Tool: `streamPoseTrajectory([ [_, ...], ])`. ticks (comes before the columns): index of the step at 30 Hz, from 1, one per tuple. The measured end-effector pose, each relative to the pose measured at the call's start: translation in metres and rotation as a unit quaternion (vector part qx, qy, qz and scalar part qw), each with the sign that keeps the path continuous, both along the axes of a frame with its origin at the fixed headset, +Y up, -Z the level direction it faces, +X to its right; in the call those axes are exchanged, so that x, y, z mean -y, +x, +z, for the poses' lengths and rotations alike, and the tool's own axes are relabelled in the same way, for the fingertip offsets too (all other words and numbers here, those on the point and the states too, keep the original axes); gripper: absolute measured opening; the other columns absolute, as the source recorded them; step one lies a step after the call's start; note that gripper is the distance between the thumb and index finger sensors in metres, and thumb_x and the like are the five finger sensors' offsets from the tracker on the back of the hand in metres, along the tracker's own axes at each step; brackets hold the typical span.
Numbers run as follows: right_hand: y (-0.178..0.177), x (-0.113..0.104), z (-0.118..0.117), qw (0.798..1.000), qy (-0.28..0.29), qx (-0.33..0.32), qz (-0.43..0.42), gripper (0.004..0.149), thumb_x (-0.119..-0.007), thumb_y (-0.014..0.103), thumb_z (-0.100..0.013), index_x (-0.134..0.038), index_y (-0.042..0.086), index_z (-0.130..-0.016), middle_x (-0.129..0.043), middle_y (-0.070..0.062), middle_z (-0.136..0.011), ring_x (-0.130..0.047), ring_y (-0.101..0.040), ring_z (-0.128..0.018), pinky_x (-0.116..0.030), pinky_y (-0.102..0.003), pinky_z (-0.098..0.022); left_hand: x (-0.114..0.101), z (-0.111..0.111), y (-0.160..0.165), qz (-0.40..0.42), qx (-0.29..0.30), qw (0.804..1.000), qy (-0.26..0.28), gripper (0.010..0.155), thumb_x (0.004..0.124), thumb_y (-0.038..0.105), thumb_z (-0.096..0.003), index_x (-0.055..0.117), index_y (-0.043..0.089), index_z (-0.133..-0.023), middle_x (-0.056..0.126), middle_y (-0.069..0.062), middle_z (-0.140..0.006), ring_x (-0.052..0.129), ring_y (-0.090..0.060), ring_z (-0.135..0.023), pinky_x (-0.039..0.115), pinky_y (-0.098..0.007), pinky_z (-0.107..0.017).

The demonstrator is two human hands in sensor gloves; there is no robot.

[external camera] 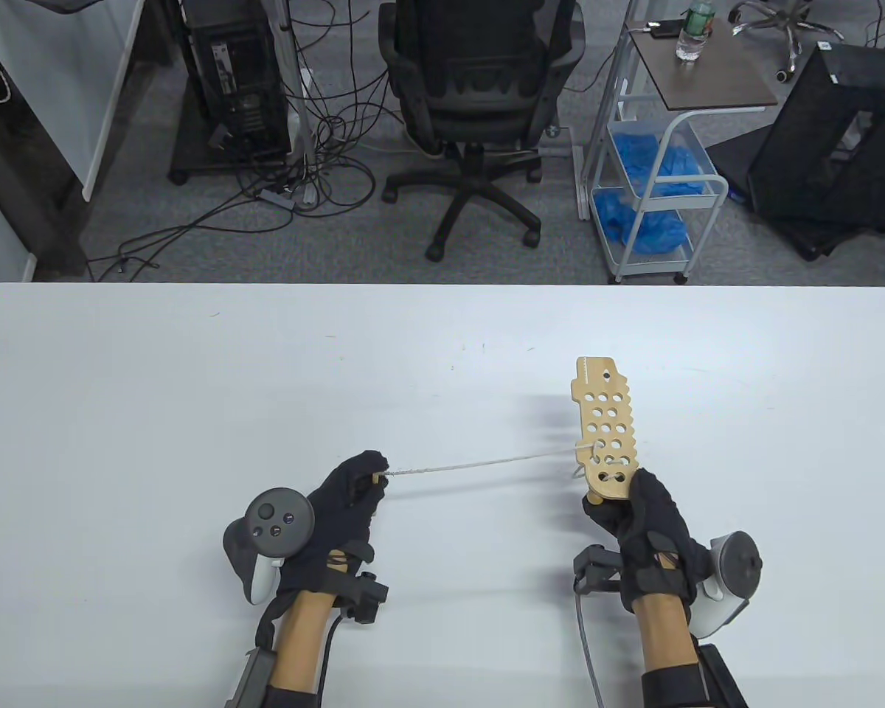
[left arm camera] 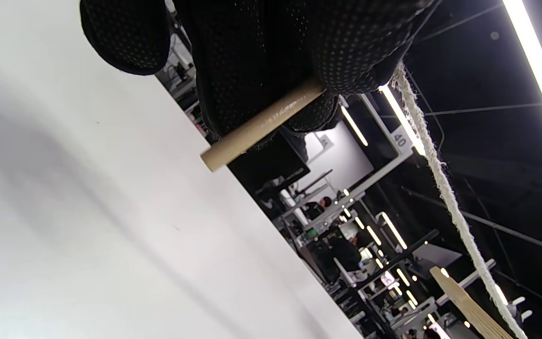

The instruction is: Remove rope from all holes on crocodile lacing toy

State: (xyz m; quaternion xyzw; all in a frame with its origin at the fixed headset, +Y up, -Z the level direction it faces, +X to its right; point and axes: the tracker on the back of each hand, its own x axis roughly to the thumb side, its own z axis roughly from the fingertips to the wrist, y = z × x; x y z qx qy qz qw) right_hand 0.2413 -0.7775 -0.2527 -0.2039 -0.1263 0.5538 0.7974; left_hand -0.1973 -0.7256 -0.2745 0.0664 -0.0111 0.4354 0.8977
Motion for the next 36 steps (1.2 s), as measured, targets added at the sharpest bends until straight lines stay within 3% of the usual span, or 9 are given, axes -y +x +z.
streamPoseTrajectory([
  [17,0.003,0.005,0.0,0.998,-0.006,-0.01,-0.063,0.048,-0.074,0.038,-0.046,-0.077,0.001,-0.077,-0.092,-0.024,-0.071,-0.097,-0.041,-0.052,-0.071,-0.065,-0.05,0.007,0.007,-0.041,0.126,-0.133,0.983,0.001,0.047,0.082,0.04,-0.0484,0.069,0.046,-0.094,0.099,0.012,-0.081,0.103,-0.01,-0.067,0.079,-0.05,-0.064],
  [36,0.005,0.007,0.003,0.993,-0.011,0.008,-0.113,0.048,-0.073,0.039,-0.047,-0.076,0.002,-0.078,-0.092,-0.023,-0.071,-0.097,-0.04,-0.053,-0.071,-0.064,-0.051,0.028,0.012,-0.065,0.298,-0.187,0.936,-0.014,0.047,0.076,0.043,-0.0518,0.062,0.046,-0.096,0.094,0.013,-0.084,0.099,-0.009,-0.07,0.076,-0.05,-0.067],
])
